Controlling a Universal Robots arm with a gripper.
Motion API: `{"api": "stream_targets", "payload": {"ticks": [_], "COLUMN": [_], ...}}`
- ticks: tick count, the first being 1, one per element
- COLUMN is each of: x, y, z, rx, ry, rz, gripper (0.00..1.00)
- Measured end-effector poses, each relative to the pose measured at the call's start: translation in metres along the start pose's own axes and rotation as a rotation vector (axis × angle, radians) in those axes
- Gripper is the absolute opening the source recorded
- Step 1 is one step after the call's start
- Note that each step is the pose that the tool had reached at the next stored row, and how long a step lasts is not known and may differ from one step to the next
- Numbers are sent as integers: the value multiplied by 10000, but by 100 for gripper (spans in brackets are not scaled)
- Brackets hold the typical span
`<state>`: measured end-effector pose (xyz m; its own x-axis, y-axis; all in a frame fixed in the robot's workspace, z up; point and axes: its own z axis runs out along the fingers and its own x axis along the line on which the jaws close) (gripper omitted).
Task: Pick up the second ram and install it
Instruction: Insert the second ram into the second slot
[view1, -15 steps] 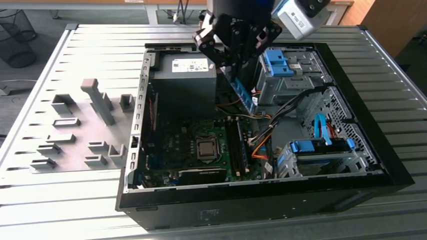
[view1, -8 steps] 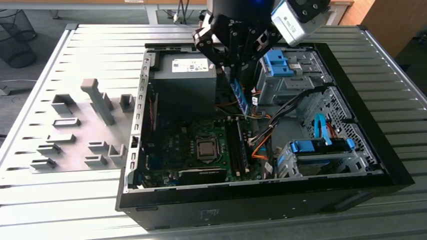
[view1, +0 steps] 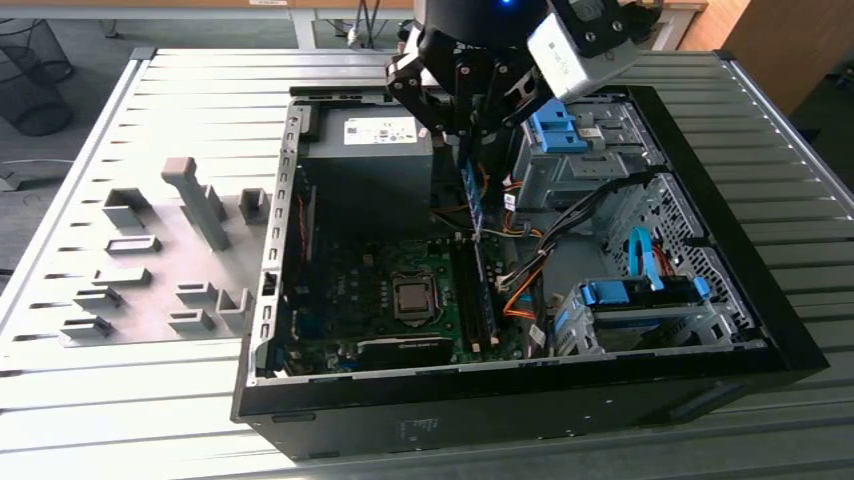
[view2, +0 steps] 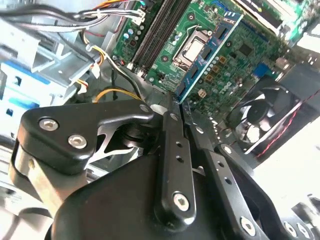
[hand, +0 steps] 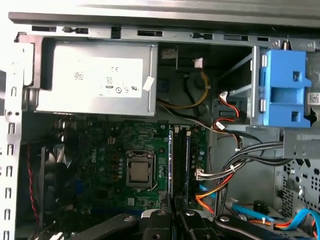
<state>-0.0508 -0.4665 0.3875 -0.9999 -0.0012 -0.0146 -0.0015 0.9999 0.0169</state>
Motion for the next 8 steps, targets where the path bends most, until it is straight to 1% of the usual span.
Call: {"api": "stream_targets", "payload": {"ticks": [2,3,8], "x": [0,0,0], "y": [0,0,0], "z": [6,5,10], "rx": [6,8,6], "ry": [-6,-7,-9], "rz": [360,462,463], "gripper": [14,14,14]}}
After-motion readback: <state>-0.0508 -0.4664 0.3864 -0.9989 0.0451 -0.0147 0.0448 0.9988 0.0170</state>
